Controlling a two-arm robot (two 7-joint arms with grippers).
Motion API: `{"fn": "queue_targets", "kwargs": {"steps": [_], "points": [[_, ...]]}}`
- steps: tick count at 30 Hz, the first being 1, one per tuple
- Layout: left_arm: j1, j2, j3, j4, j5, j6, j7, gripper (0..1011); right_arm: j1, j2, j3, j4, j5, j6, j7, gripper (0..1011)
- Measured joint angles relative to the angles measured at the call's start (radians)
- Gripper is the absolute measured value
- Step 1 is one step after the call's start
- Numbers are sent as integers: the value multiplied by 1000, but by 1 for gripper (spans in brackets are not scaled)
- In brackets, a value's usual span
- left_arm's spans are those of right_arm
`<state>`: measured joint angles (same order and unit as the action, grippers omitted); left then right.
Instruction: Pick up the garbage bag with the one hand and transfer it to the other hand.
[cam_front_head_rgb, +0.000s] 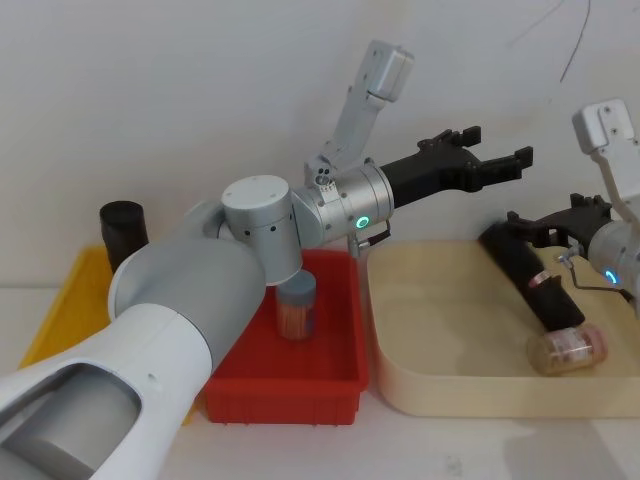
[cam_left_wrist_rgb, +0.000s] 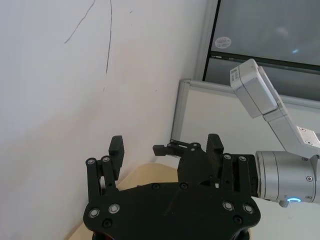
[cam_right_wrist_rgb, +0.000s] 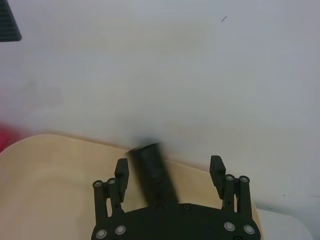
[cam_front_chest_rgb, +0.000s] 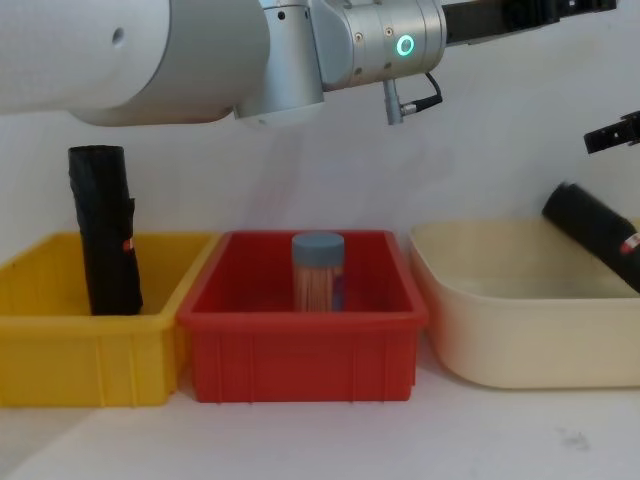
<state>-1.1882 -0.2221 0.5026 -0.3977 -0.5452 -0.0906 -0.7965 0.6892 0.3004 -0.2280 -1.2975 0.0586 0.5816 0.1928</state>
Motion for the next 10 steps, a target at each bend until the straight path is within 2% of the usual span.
{"fn": "queue_targets", "kwargs": {"steps": [10], "points": [[0, 0, 0, 0, 0, 0, 0, 1002, 4, -1, 4, 7, -1, 3, -4, 1002]]}}
